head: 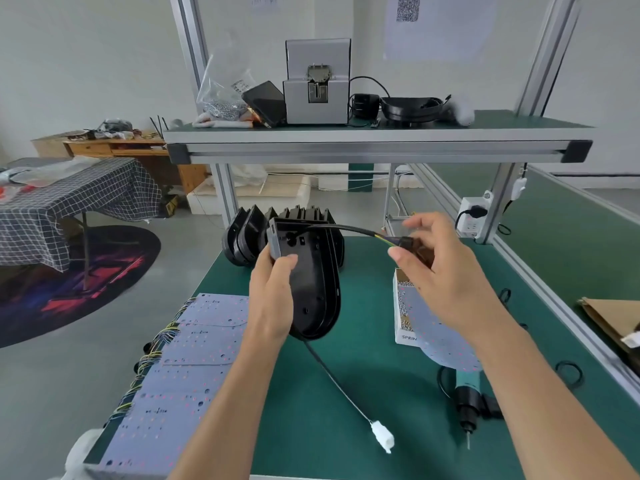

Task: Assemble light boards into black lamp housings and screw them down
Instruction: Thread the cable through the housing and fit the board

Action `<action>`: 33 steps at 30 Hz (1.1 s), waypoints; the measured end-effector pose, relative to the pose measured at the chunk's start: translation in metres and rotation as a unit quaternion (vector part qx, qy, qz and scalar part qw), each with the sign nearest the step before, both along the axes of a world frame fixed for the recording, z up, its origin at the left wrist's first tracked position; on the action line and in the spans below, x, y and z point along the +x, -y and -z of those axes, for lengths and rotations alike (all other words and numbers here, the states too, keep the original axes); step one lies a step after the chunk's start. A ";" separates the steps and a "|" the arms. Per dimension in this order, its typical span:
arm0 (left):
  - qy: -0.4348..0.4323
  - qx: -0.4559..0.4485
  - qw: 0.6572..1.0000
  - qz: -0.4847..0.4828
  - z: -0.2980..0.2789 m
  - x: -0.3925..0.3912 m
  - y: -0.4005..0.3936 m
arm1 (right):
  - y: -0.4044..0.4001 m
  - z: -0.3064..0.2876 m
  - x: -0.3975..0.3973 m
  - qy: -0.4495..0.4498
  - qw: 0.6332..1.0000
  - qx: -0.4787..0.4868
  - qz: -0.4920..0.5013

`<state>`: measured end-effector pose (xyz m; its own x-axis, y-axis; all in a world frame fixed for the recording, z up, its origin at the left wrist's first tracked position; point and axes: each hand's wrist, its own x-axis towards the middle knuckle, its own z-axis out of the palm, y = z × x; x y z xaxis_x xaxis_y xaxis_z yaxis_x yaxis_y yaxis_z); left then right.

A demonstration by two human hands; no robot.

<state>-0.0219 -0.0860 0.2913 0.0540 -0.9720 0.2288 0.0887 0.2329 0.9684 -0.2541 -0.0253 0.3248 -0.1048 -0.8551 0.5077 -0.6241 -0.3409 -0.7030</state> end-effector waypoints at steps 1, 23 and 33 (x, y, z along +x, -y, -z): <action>0.014 -0.009 1.000 0.004 -0.003 0.001 -0.001 | 0.001 -0.001 0.002 -0.002 1.000 0.005 0.001; -0.013 -0.038 0.998 0.041 -0.001 -0.034 -0.023 | 0.019 0.004 0.075 0.157 0.986 0.021 -0.049; -0.040 -0.011 0.996 0.084 0.001 -0.040 -0.033 | 0.017 -0.002 0.085 0.065 0.994 -0.041 0.081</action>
